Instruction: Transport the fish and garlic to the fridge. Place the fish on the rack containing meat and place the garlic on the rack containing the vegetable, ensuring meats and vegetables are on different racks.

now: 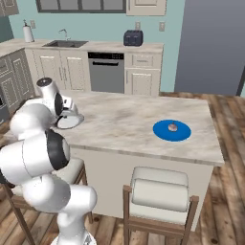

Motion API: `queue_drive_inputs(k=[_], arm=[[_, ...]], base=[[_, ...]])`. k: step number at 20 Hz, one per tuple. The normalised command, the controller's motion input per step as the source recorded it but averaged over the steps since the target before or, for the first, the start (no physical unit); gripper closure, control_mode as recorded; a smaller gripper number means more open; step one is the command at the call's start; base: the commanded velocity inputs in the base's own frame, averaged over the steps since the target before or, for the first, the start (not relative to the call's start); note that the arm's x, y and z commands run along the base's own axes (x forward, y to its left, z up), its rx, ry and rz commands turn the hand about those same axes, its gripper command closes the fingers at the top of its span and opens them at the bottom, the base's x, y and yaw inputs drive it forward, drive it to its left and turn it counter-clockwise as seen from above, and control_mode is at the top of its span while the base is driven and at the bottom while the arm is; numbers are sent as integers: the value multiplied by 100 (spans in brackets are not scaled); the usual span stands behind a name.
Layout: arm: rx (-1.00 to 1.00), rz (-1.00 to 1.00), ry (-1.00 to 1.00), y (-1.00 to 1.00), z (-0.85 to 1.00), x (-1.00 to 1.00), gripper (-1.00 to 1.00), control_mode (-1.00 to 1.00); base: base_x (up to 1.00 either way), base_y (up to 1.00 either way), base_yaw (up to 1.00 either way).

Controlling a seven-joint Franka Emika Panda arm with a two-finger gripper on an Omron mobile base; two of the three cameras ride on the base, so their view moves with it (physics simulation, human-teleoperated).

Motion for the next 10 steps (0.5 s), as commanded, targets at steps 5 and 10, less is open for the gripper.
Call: queue_drive_inputs(k=[5, 10], arm=[[2, 0, 3, -52, 89, -100, 100, -100], [0, 4, 4, -35, 76, -96, 100, -100]], base=[[0, 0, 0], [0, 0, 0]])
